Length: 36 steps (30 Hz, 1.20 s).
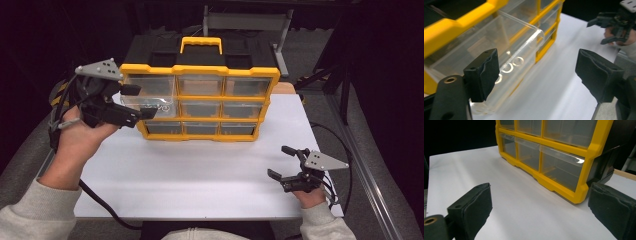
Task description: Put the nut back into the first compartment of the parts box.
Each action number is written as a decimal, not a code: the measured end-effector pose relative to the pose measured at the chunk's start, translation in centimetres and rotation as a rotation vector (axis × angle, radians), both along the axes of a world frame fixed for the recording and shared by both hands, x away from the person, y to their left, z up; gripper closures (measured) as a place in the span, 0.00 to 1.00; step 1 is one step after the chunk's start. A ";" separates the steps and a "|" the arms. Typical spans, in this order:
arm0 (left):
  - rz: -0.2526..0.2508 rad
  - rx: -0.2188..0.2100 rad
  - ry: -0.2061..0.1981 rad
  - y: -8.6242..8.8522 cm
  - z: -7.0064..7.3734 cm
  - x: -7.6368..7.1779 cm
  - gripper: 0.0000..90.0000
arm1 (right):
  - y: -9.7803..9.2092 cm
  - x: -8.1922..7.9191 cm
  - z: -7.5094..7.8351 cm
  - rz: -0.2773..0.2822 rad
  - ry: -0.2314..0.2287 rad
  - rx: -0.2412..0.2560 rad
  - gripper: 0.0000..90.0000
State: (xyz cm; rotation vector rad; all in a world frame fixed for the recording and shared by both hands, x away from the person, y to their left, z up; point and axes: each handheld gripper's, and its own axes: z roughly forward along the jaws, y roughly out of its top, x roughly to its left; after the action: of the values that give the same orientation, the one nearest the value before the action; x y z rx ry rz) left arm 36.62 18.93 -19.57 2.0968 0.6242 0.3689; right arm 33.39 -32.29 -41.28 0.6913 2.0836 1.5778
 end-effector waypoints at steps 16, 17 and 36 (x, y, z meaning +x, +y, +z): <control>-0.085 -0.256 -0.029 2.0 -9.4 -2.0 0.18 | -0.5 -0.3 0.8 0.007 -0.020 0.010 0.06; -0.091 -0.283 -0.045 2.1 -10.4 -2.1 0.18 | -0.5 -0.3 0.8 0.007 -0.020 0.010 0.06; -0.091 -0.431 -0.065 2.8 -19.3 -1.9 0.11 | -0.7 -0.4 0.9 0.015 -0.034 0.011 0.06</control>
State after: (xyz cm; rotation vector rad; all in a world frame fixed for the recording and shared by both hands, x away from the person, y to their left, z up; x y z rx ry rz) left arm 34.72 21.73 -38.87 1.6871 0.5148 0.2255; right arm 32.94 -32.94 -40.35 0.6490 2.0617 1.5988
